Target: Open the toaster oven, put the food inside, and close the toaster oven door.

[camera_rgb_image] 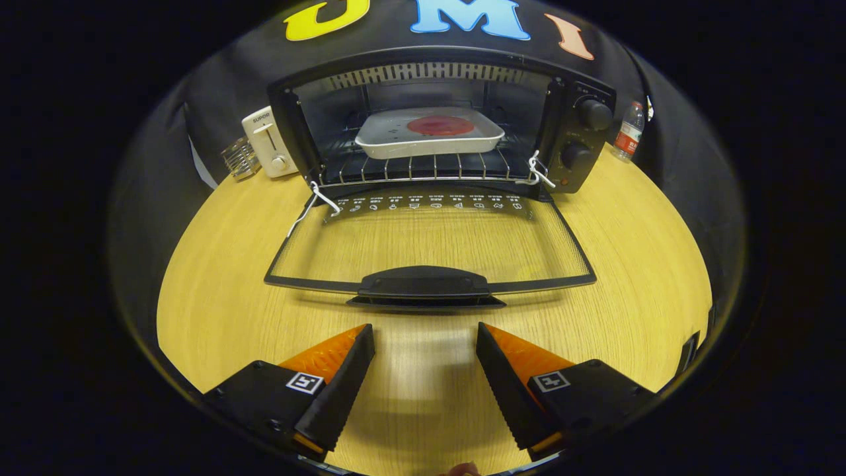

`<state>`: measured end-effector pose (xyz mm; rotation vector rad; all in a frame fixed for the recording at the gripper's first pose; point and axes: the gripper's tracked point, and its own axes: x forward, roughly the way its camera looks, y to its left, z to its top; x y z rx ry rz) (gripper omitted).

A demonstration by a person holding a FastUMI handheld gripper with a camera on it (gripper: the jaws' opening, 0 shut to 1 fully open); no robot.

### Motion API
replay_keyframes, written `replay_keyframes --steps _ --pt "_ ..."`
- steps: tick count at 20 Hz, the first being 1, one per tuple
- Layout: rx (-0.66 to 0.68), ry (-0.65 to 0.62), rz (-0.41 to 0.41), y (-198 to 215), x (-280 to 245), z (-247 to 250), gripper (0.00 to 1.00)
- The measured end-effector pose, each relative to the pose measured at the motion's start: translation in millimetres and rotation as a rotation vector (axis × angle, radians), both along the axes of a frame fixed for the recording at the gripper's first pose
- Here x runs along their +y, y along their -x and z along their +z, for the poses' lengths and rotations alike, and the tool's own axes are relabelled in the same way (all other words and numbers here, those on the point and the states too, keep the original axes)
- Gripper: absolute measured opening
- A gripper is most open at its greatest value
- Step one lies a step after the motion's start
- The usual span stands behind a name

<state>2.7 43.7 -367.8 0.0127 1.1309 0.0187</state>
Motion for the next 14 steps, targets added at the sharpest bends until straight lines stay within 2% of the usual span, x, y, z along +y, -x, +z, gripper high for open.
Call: replay_keyframes --steps 7,14 --pt "-0.016 0.013 0.000 -6.2 -2.8 0.1 0.95" --pt "-0.105 0.003 -0.012 -6.6 -1.3 27.7 0.95"
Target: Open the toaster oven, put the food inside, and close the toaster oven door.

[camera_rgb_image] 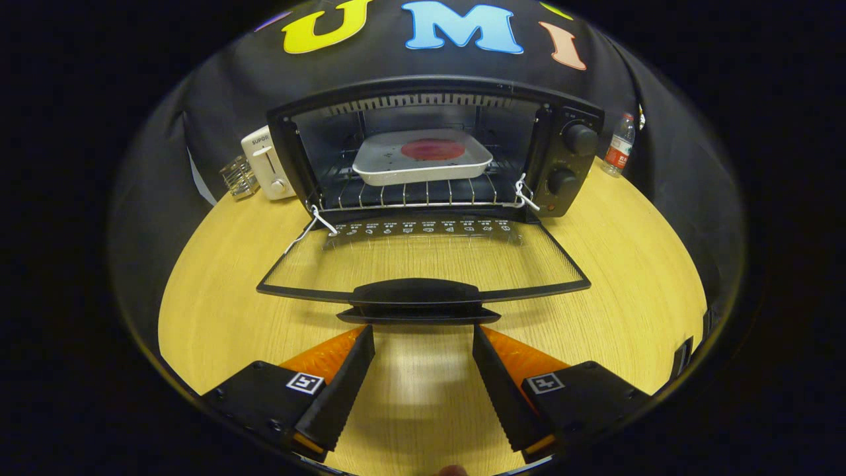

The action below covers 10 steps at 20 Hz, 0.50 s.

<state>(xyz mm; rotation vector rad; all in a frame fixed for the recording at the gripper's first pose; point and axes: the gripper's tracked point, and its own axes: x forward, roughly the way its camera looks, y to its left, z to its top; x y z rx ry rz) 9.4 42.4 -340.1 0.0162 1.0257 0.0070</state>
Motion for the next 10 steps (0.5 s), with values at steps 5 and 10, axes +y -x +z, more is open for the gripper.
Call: replay_keyframes --steps 5,10 --pt "-0.115 -0.005 -0.015 -7.1 1.2 26.9 0.95" --pt "-0.202 0.018 -0.011 -18.9 1.6 49.2 0.96"
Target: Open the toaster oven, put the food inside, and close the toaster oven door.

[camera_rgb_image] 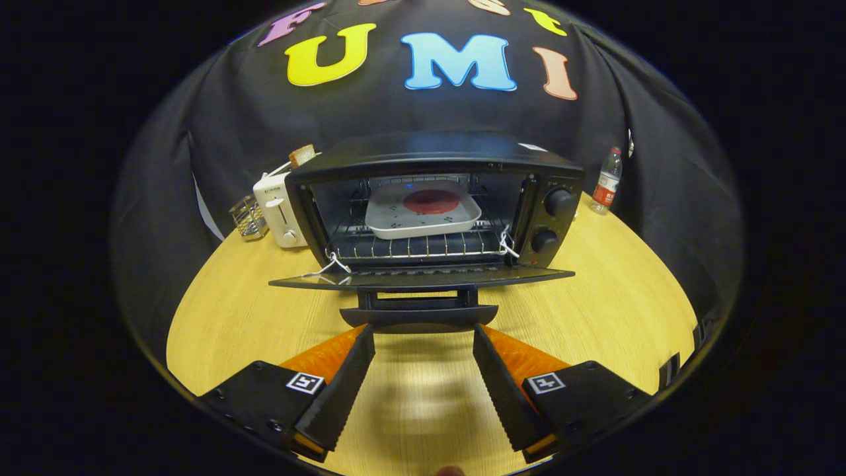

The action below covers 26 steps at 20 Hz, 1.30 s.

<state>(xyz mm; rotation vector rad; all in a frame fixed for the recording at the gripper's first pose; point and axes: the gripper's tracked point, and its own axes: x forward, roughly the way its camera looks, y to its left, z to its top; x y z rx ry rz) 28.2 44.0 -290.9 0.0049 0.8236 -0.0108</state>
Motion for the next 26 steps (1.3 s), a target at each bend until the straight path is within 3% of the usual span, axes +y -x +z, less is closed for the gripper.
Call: replay_keyframes --steps 13,26 --pt "-0.253 0.020 0.024 -43.1 -8.2 86.7 0.96" --pt "-0.509 0.024 0.033 31.9 -89.6 216.0 0.96"
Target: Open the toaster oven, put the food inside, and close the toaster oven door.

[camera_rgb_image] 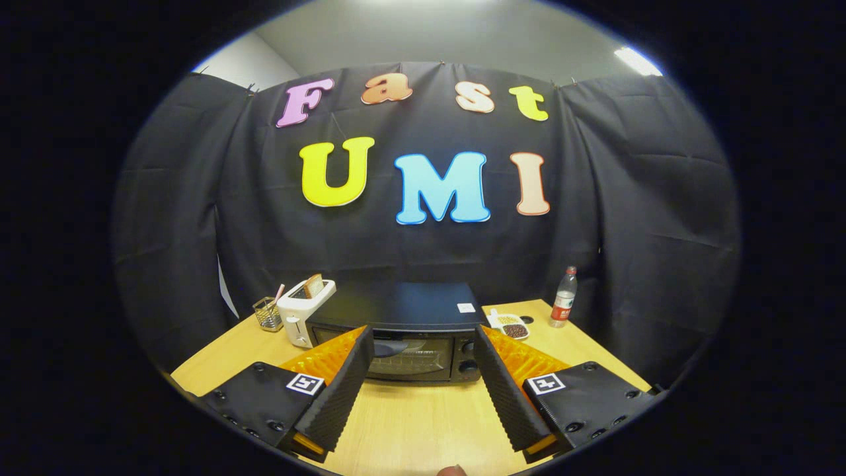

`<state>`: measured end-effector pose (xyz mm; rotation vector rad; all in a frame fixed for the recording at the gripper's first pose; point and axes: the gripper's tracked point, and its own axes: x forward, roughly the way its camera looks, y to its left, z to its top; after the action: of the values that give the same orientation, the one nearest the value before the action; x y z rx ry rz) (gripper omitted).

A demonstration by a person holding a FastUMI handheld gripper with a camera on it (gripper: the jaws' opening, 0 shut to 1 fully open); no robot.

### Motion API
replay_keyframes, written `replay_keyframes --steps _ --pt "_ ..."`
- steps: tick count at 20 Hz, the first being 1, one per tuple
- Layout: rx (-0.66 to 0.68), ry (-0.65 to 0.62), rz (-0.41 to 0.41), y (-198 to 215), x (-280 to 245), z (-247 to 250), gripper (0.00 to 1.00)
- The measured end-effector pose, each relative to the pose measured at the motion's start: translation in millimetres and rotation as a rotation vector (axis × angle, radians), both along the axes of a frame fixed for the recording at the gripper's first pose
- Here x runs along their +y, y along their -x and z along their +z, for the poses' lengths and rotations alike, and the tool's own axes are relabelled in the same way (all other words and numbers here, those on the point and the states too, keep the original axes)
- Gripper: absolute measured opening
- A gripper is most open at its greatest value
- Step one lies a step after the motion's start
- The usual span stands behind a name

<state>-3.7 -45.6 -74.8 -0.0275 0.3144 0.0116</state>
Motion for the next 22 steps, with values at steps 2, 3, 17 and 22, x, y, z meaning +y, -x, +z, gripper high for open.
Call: replay_keyframes --steps 2,3,17,22 --pt "-0.023 -0.003 -0.002 8.5 -16.1 13.9 0.96" --pt "-0.036 -0.007 -0.001 11.3 -24.2 20.8 0.96" --pt "-0.146 0.023 -0.015 25.1 -139.1 65.1 0.96" --pt "-0.147 0.012 0.003 27.5 -139.9 69.3 0.96"
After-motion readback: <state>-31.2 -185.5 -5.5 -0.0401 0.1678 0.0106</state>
